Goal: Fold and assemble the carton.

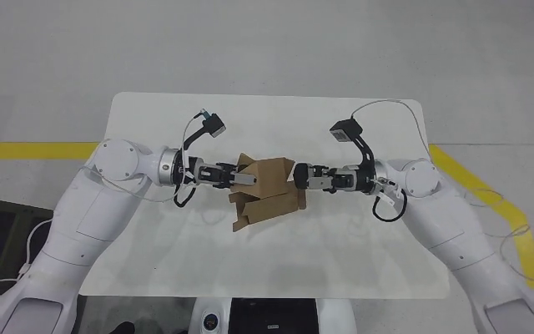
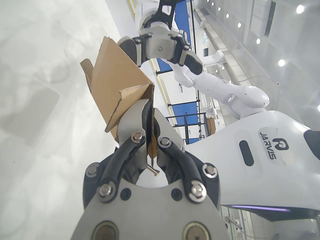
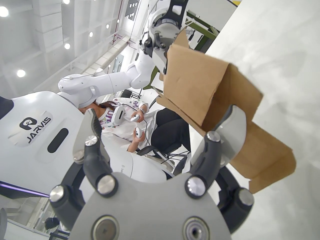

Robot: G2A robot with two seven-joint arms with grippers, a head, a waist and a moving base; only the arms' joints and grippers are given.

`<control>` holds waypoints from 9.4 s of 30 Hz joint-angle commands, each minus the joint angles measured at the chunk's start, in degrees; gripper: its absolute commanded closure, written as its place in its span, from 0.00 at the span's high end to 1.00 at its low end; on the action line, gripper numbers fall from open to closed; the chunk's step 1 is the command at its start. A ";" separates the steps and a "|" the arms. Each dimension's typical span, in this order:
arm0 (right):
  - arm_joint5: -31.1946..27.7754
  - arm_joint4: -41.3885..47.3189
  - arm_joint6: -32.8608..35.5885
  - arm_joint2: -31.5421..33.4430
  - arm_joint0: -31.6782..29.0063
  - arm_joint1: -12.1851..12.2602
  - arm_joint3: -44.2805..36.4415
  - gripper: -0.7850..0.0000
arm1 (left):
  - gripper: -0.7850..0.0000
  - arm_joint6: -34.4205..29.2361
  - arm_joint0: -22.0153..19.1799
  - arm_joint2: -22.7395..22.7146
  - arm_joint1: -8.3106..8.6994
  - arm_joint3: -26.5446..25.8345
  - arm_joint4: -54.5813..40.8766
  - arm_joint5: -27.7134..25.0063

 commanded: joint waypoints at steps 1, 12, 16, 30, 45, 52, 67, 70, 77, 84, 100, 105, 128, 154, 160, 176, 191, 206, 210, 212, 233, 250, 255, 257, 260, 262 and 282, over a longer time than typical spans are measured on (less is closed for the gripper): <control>0.17 0.86 0.16 -0.07 0.17 -0.13 0.96 0.96 | 0.00 -0.66 0.10 0.04 -0.03 -0.19 -0.10 -0.58; 2.21 7.41 2.21 -2.41 0.73 -2.04 3.73 0.84 | 0.00 -0.24 0.23 -0.49 -0.19 -0.53 -0.41 -0.35; 2.71 7.44 2.71 -3.04 0.91 -2.64 4.51 0.85 | 0.00 -0.10 0.18 -0.74 -0.24 -0.42 -0.53 -0.10; 3.63 8.06 3.63 -5.72 2.58 -5.22 5.96 0.82 | 0.00 -0.88 0.43 -1.31 -0.39 -0.40 -1.54 0.47; 6.33 12.16 6.34 -2.29 1.44 -6.28 6.86 0.64 | 0.00 -0.97 0.77 -1.58 -0.47 0.57 -0.30 1.50; 6.35 8.84 6.35 -2.86 2.46 -7.24 7.61 0.51 | 0.00 -0.85 0.65 -1.30 -0.63 0.45 -0.03 1.99; 6.05 4.21 6.06 -3.43 3.32 -8.10 9.31 0.11 | 0.11 -1.49 0.30 -1.12 -0.83 1.02 0.25 3.23; 6.14 3.69 6.15 -3.54 3.50 -8.21 9.66 0.05 | 0.40 -1.38 0.33 -1.32 -0.86 1.24 -0.10 3.36; 5.31 1.86 5.31 -3.19 3.82 -8.28 10.81 0.00 | 1.00 -1.67 0.45 -1.81 -1.01 1.58 -3.07 3.78; 3.96 0.66 3.96 -2.37 3.64 -8.28 12.42 0.00 | 1.00 -2.61 0.71 -2.06 -1.33 1.60 -8.32 4.99; 2.91 -5.96 1.38 -2.67 3.34 -9.02 11.91 0.00 | 1.00 -1.15 -0.15 -1.28 -2.58 1.05 -15.86 7.78; 3.67 -7.10 1.01 -1.83 2.94 -8.90 10.89 0.00 | 1.00 0.24 -1.16 -0.08 -3.05 0.61 -13.11 7.31; 6.11 -8.74 1.13 1.18 0.58 -8.58 6.61 0.00 | 1.00 8.25 1.82 -0.43 -2.93 -7.87 0.79 8.29; 7.31 -7.94 5.39 2.06 -0.54 -8.70 4.44 0.00 | 1.00 10.82 4.66 -5.58 -2.52 -4.13 -0.65 8.58; 7.85 -7.52 5.42 0.82 0.25 -9.33 4.94 0.00 | 1.00 9.63 4.60 -4.73 -2.77 -5.37 -1.21 8.35; 6.99 -7.94 2.11 3.92 0.44 -9.24 8.50 0.00 | 1.00 10.03 4.80 -6.59 -2.61 -4.53 0.67 8.09; 7.40 -11.22 -5.12 6.61 -0.51 -9.07 6.75 0.00 | 1.00 9.67 6.54 -5.69 -2.73 -7.26 1.67 8.22; 8.26 -11.14 -2.99 5.37 -0.15 -9.64 5.97 0.00 | 1.00 10.88 6.83 -8.41 -2.58 -6.35 0.07 8.00; 7.81 -10.87 -4.63 5.75 -0.05 -9.81 6.19 0.00 | 1.00 10.20 6.86 -7.38 -2.73 -6.67 0.50 8.25; 7.65 -10.88 -5.33 6.07 0.07 -9.85 6.21 0.00 | 1.00 9.91 6.68 -6.94 -2.79 -6.78 0.93 8.30; 8.01 -14.39 -12.50 8.02 -1.01 -10.08 4.85 0.00 | 1.00 8.74 7.57 -4.70 -3.33 -9.15 -0.51 8.77; 9.04 -13.57 -13.19 9.00 -2.37 -10.26 3.69 0.00 | 1.00 11.63 6.55 -3.04 -4.02 -10.42 2.65 5.92; 9.49 -12.50 -12.27 9.00 -2.74 -10.36 2.99 0.00 | 1.00 12.63 6.09 -2.91 -4.22 -9.47 2.97 5.50; 9.65 -12.22 -11.98 9.00 -2.71 -10.42 2.90 0.00 | 1.00 12.67 5.88 -2.73 -4.30 -9.07 3.11 5.51; 9.98 -11.89 -11.56 9.06 -2.44 -10.49 3.24 0.00 | 1.00 12.62 5.72 -2.55 -4.41 -8.69 2.84 5.49; 9.98 -11.77 -11.27 9.14 -2.15 -10.54 3.77 0.00 | 1.00 12.25 5.76 -2.55 -4.46 -8.69 2.23 5.34; 10.06 -11.68 -11.37 9.35 -1.78 -10.59 4.50 0.00 | 1.00 12.91 6.49 -2.85 -4.47 -9.34 2.08 5.18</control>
